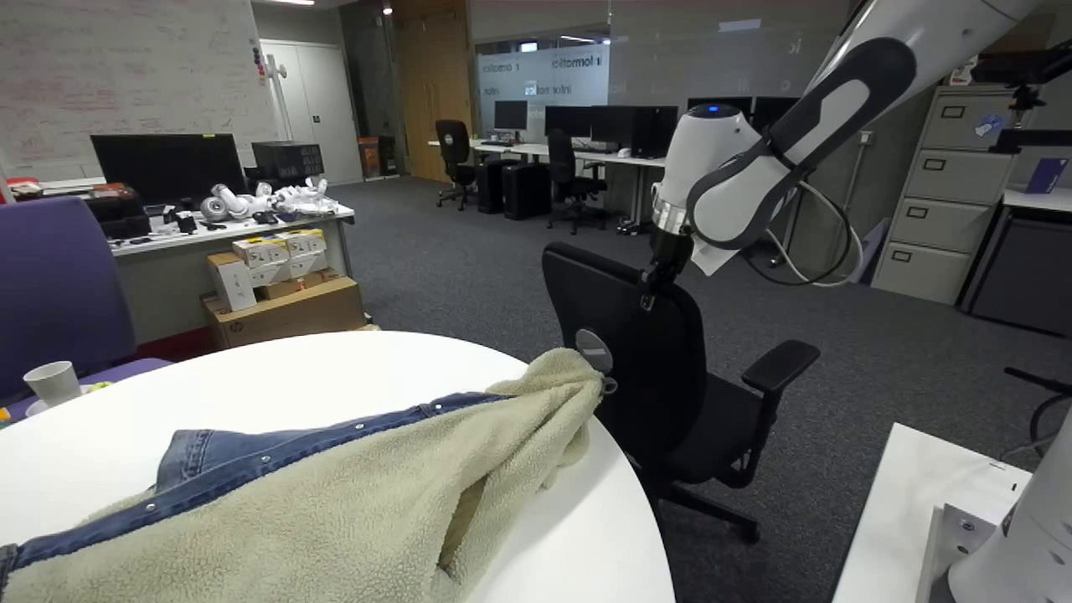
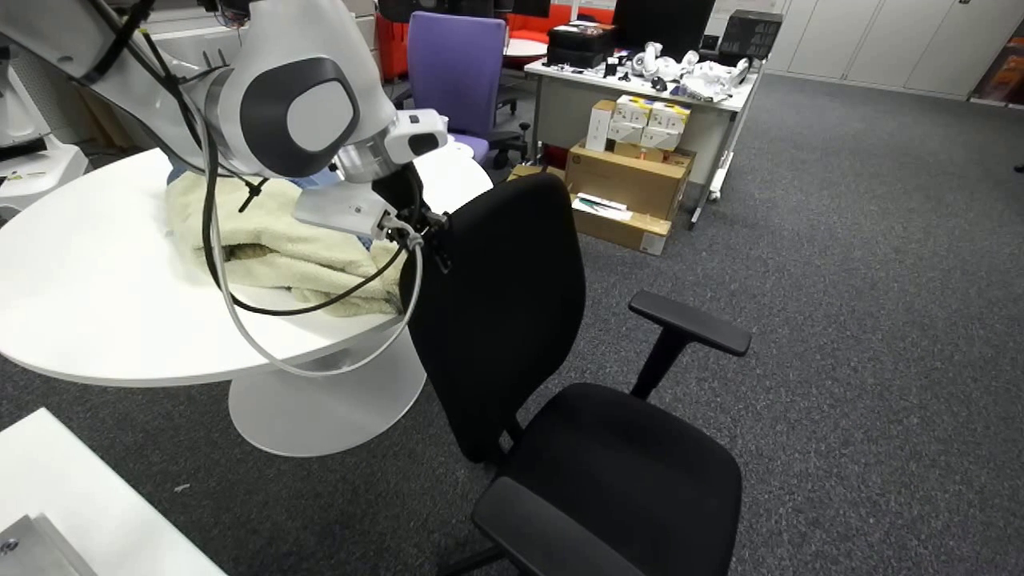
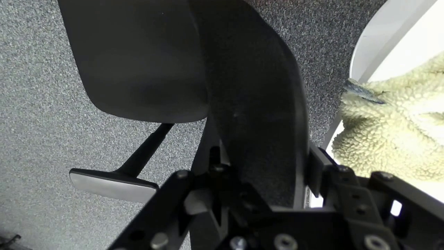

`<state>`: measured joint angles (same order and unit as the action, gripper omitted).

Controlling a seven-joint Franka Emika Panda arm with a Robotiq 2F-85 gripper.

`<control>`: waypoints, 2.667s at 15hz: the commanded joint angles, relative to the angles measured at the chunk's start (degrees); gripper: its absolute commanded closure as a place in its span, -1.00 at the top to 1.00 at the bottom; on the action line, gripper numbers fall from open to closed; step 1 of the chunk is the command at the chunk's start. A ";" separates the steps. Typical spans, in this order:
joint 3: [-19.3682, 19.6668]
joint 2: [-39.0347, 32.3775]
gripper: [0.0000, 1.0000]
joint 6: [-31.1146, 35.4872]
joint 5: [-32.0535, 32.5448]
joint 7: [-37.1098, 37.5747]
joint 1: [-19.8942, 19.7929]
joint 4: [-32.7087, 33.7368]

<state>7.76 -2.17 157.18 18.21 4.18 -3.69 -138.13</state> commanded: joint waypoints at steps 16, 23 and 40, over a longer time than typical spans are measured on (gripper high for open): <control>-3.36 14.03 1.00 -8.68 0.62 -2.65 0.08 -5.34; -6.85 19.23 1.00 -18.47 -7.79 -9.95 4.62 -6.81; -22.83 6.95 1.00 -10.04 66.93 33.79 -2.53 -12.33</control>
<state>-12.50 5.70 147.23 73.87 28.80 -5.92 -150.95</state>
